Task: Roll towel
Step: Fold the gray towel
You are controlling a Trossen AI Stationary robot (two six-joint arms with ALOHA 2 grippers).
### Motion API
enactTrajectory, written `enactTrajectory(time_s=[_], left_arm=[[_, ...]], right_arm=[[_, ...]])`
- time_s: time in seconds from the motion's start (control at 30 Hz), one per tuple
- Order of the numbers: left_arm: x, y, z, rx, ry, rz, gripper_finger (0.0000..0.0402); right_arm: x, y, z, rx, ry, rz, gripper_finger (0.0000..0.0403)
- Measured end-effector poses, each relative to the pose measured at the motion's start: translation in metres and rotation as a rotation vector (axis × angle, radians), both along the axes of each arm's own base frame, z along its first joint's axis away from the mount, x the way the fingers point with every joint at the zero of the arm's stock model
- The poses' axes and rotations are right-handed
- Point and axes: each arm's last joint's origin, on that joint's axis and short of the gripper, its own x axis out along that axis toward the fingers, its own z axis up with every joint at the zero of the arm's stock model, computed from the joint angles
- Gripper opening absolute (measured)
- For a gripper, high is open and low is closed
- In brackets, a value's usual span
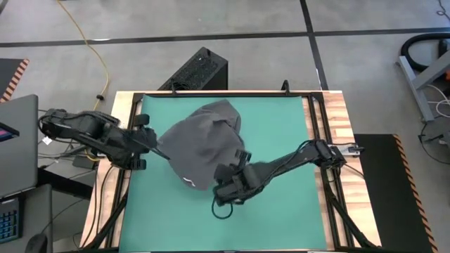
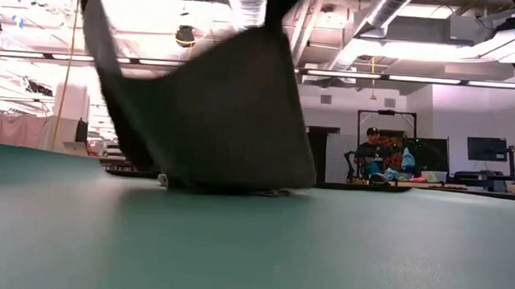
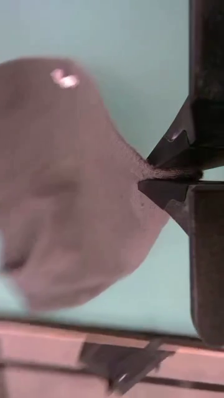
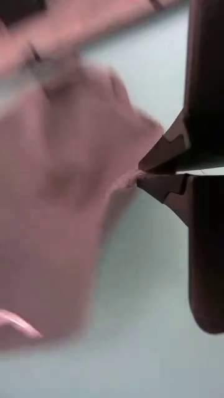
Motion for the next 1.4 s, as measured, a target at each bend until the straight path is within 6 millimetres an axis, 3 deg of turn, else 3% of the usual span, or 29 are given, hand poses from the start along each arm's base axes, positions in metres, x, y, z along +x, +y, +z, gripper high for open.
enactTrajectory(time_s=[0.03,0.27,0.4,0.63,0.87,1.07,1.2,1.4], left_arm=[[-0.002,0.001,0.012,0.011,-0.053,0.009,0.0000],[-0.024,0.015,0.092,0.216,-0.417,0.066,0.0000],[-0.027,0.021,0.121,0.421,-0.525,0.071,0.0000],[0.002,0.034,0.154,0.919,-0.525,0.057,0.0000],[0.032,0.074,0.186,1.406,-0.549,0.130,0.0000],[0.040,0.125,0.206,1.601,-0.664,0.243,0.0000],[0.033,0.145,0.231,1.659,-0.822,0.182,0.0000],[0.014,0.146,0.267,1.378,-1.099,0.259,0.0000]], right_arm=[[-0.005,-0.005,0.018,-0.046,-0.037,-0.026,0.0013],[-0.063,-0.058,0.094,-0.283,-0.329,-0.213,0.0012],[-0.095,-0.089,0.135,-0.500,-0.447,-0.339,0.0012],[-0.132,-0.153,0.209,-0.691,-0.447,-0.505,0.0012],[-0.157,-0.205,0.275,-0.900,-0.577,-0.489,0.0012],[-0.185,-0.213,0.305,-1.094,-0.691,-0.517,0.0012],[-0.190,-0.208,0.313,-1.161,-0.703,-0.443,0.0012],[-0.195,-0.191,0.318,-1.137,-0.735,-0.380,0.0012]])
